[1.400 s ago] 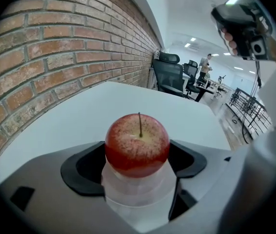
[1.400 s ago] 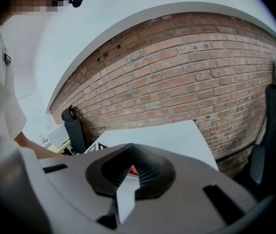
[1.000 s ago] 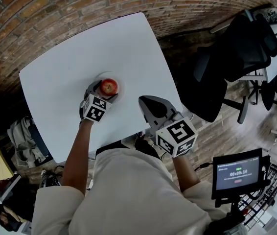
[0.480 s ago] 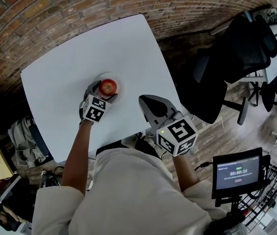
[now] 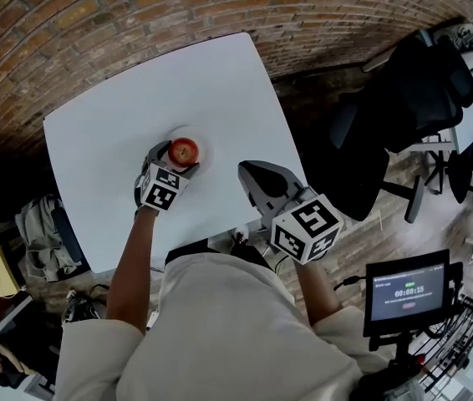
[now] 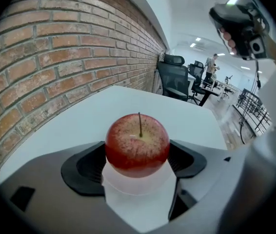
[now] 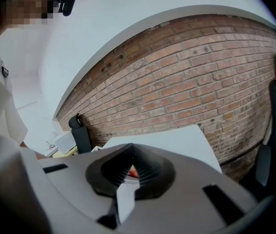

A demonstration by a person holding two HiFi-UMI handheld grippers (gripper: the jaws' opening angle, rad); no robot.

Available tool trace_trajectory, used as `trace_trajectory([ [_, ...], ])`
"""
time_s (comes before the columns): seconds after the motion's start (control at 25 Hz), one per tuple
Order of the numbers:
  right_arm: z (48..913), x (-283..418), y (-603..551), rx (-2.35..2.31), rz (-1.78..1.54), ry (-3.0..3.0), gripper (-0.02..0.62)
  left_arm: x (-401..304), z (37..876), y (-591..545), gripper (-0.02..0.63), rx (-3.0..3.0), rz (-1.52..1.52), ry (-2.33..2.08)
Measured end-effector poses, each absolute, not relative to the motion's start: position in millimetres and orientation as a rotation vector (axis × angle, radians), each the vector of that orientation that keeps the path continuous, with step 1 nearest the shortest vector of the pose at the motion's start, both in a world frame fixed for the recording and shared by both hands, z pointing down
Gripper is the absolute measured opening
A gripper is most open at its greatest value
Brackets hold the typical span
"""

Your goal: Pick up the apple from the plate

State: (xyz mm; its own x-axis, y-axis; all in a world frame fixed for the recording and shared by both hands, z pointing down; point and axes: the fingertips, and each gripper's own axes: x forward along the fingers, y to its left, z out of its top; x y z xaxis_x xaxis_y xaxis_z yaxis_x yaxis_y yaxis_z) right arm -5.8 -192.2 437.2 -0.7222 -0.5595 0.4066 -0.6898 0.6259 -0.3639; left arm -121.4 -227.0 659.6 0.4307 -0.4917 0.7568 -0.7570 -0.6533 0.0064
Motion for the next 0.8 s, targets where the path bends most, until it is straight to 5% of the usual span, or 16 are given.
trace_trajectory([
  [0.8,398.3,-3.1,-189.7,0.888,0.572,-2.714,0.002,-137.7,589.1,-215.4,0.399,2.345,0.944,-1.333],
])
